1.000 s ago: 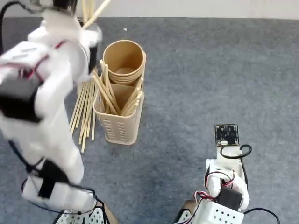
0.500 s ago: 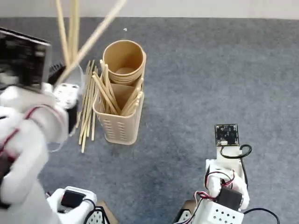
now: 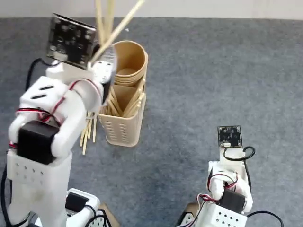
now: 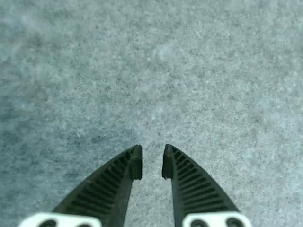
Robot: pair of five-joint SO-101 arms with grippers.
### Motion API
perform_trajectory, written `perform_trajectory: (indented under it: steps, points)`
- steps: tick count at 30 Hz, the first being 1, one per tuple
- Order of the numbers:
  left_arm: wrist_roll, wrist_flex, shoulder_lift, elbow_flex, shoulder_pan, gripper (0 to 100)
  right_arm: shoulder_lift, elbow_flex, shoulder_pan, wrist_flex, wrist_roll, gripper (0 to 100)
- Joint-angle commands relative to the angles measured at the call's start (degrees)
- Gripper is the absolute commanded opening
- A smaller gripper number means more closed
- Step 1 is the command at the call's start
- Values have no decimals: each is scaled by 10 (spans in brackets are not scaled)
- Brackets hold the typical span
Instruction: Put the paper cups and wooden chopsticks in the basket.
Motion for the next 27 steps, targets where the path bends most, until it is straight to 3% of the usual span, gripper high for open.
perform_trajectory:
  steps: [1, 7, 13, 20, 27]
  points:
    - [33, -27, 5, 0, 31, 3, -1, 89, 8, 1, 5, 88]
    - [53, -118, -19, 142, 31, 3, -1, 89, 8, 1, 5, 88]
    - [40, -226, -151, 346, 28, 3, -1, 89, 8, 1, 5, 88]
    - [18, -240, -295, 485, 7, 4, -1, 89, 8, 1, 5, 88]
    - [18, -242, -335, 513, -26, 58, -1, 89, 7, 0, 5, 88]
